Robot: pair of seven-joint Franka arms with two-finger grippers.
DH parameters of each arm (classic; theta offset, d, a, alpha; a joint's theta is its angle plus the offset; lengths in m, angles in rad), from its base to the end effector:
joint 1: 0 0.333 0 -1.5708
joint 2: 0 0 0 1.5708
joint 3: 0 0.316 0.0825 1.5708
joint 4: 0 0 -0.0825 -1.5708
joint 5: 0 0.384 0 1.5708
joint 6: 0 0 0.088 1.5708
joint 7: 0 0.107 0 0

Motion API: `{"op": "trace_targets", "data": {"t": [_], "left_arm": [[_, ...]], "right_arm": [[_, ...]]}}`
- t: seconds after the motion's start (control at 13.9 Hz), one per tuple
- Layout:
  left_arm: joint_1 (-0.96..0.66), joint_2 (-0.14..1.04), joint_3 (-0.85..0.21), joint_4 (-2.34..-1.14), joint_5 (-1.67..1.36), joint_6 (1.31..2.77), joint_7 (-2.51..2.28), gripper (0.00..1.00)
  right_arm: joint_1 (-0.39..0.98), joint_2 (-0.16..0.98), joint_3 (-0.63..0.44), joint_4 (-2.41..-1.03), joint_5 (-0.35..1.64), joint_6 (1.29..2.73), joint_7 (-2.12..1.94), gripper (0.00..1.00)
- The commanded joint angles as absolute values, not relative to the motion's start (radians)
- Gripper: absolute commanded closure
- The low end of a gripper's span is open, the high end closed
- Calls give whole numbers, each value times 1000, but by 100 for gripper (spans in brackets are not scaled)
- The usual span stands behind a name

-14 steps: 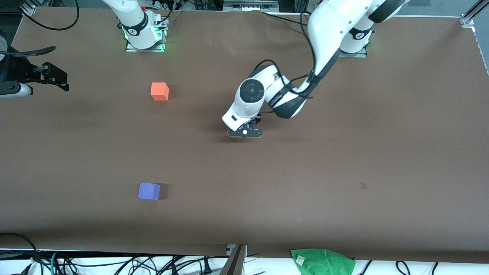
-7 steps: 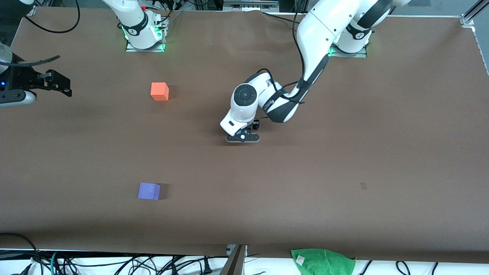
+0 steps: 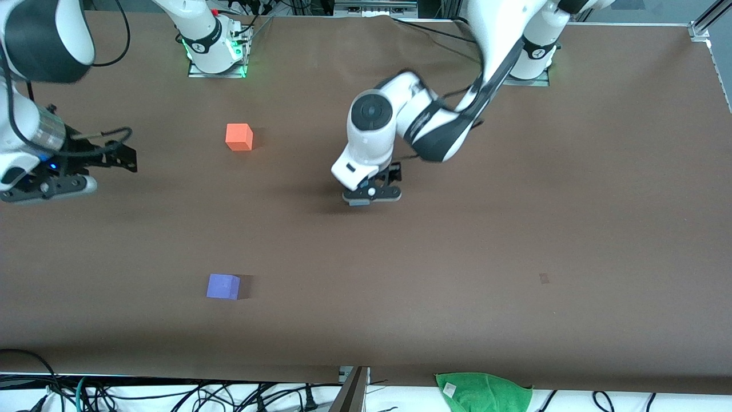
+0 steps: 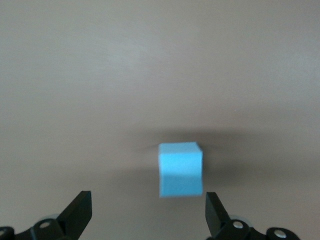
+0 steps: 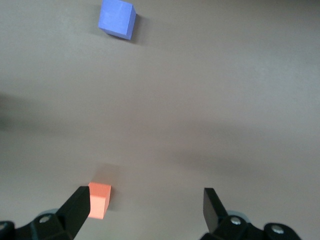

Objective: Place blue block between orange and purple blocks
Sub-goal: 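Release the blue block with the left gripper while the right gripper approaches, then grasp the blue block with the right gripper while the left gripper retracts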

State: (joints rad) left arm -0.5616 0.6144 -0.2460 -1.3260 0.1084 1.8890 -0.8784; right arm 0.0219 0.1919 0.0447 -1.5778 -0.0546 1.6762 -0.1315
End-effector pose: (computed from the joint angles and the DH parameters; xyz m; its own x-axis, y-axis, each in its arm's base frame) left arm 0.5296 -0.4870 0.3796 0.9958 0.0760 -0.0516 0.0760 -0.9971 -0.0009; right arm 0.6107 0.0333 0.5179 0.9744 0.2020 -0.0984 0.2060 -0.9780 0.0324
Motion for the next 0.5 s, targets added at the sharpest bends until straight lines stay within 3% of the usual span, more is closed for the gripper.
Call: {"op": "trace_targets", "data": {"t": [0.0, 0.22, 0.43], "left_arm": [[-444, 467, -242, -1359, 117, 1719, -862, 0], [-254, 428, -222, -1358, 129, 1655, -839, 0], [-112, 428, -222, -1367, 123, 1654, -520, 0]], "right_arm": [[67, 238, 48, -1549, -48, 1706, -114, 0], [174, 291, 48, -1549, -48, 1785, 99, 0], [296, 353, 48, -1549, -48, 1880, 324, 0]]}}
